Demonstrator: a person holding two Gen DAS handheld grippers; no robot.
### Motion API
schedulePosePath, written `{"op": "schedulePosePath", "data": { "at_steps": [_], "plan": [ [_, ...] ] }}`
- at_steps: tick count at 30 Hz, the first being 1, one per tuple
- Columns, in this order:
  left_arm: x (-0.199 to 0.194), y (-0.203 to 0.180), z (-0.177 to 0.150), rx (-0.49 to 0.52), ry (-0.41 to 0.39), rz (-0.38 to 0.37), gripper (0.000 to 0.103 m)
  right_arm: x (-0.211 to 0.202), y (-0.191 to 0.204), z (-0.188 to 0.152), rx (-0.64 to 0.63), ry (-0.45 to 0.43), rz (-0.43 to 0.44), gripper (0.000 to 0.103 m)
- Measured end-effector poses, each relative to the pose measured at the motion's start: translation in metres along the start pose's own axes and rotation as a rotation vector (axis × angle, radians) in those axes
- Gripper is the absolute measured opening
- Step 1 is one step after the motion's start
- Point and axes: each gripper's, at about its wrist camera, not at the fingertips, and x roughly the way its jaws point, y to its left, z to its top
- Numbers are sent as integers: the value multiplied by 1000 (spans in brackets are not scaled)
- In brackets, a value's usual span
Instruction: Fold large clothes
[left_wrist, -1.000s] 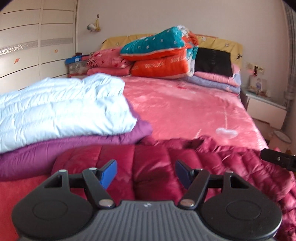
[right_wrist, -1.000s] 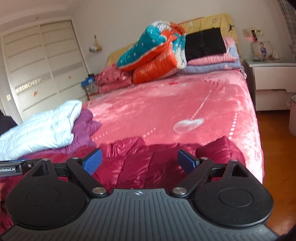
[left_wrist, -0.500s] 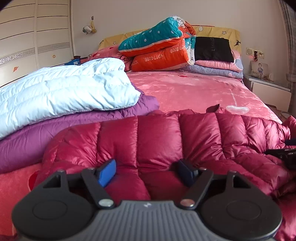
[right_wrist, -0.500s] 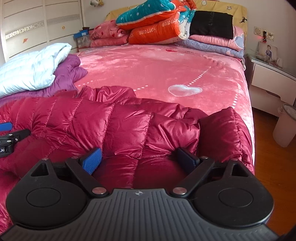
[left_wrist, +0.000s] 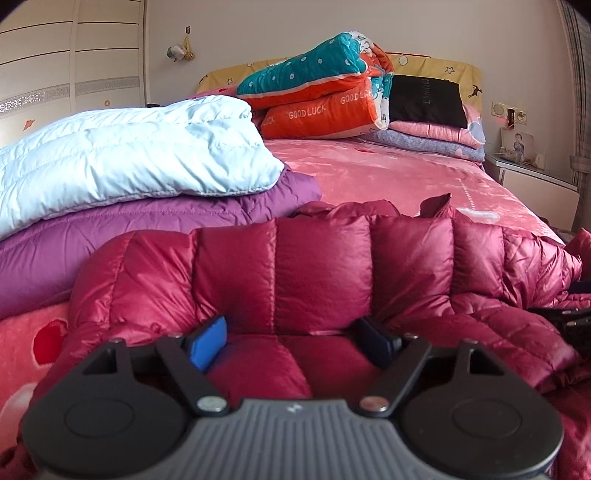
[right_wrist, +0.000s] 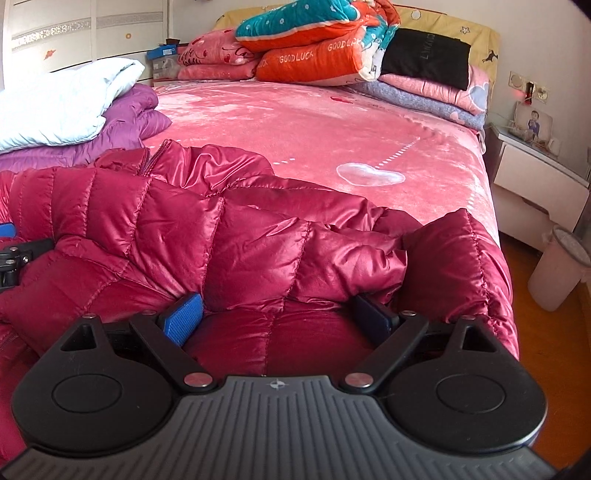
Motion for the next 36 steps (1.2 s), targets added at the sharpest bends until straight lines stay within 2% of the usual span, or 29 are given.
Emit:
{"op": "schedulePosePath", "data": {
  "at_steps": [19,25,29,32,36],
  "plan": [
    [4,4,0,-27,4,-16,82,-1,3,-8,1,-43,-13,103],
    [-4,-1,4,-5,2,13,84,-14,-3,-9,18,-72,13,103],
    [-35,-4,9,7,15,58,85,-38,-12,-14,35,-96,31,103],
    [-76,-3,8,9,2,33,85,-65,-18,-19,25,-126,6,103],
    [-137,-3,2,58,-16,51,85,-101,-32,-28,44,-155,1,103]
  ]
}}
